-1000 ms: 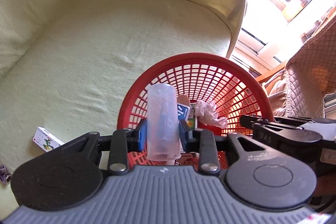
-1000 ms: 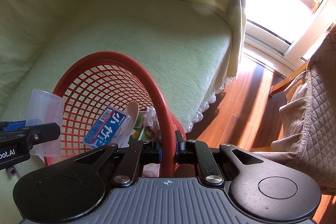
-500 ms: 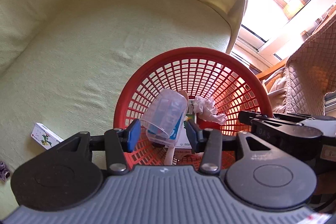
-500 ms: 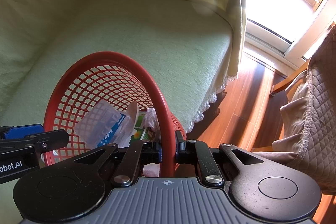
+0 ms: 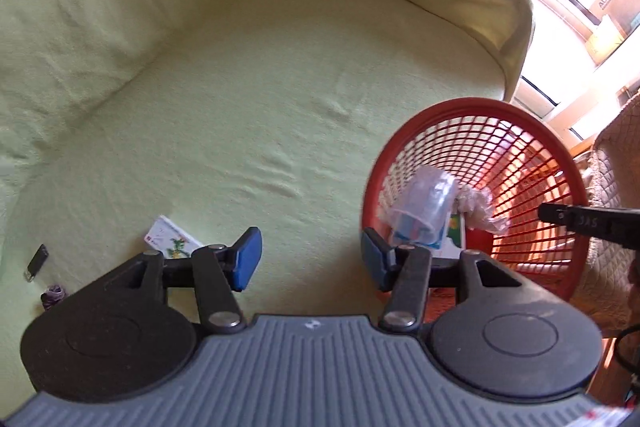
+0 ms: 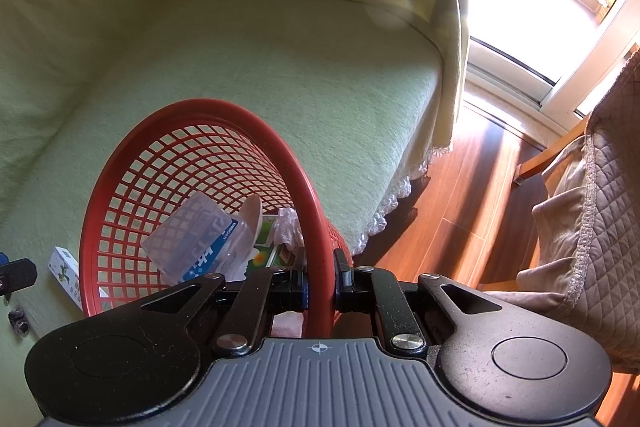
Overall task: Organize objects
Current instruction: 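Move the left gripper to the white parrot medicine box and grasp it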
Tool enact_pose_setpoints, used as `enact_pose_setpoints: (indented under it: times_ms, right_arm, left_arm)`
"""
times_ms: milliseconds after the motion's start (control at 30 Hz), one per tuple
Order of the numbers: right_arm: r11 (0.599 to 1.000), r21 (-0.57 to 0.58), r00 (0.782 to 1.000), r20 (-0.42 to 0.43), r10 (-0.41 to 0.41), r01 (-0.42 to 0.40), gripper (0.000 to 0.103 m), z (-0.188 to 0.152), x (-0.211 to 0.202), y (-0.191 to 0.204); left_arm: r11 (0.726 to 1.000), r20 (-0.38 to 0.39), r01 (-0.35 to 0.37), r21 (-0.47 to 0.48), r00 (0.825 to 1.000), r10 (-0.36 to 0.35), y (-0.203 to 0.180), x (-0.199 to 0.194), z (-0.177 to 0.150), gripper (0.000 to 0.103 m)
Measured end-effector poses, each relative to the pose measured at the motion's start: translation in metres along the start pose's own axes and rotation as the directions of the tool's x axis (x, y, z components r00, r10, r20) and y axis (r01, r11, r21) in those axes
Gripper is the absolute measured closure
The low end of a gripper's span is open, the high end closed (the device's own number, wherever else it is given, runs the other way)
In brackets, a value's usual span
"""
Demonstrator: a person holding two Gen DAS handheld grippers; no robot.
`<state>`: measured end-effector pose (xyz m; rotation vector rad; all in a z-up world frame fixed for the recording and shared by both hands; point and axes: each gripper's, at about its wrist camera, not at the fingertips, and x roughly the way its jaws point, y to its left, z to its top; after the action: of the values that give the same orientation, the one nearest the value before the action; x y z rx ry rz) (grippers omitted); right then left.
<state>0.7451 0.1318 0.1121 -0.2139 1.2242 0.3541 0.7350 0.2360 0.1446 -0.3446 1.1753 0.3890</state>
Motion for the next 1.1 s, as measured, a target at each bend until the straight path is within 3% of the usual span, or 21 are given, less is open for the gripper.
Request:
enact_pose_setpoints:
  times_ms: [233,400,867,1100]
  right_arm:
    - [0.998,0.063,1.000,0.001,0.027,-0.027,0.095,0.000,-0.003,-0.005]
    - [0.996,0.075,0.999,0.024,0.044,-0.046,0.095,0.004,-0.010,0.004]
    - [0.990,0.068,0.991,0.067,0.120,-0.124,0.094,0.051,-0.008,0.070]
    - [0.992,0.051,0.993,0.049,0.112,-0.114,0.094,0.068,0.014,0.106]
  left_arm:
    - [0.985,-0.072,-0.109,-0.133,0.992,0.100,0.067,0.018,-0.030,0.048]
    - [0.961,-0.116,-0.140,-0.237,0.987,0.115,0.104,0.033,-0.049,0.048]
    - [0.929,-0.126,-0.132,-0.346,0.988,0.094,0.128,0.077,-0.056,0.044]
    - [0.905,-0.145,-0.118,-0.410,0.987,0.063,0.138,0.109,-0.044,0.042]
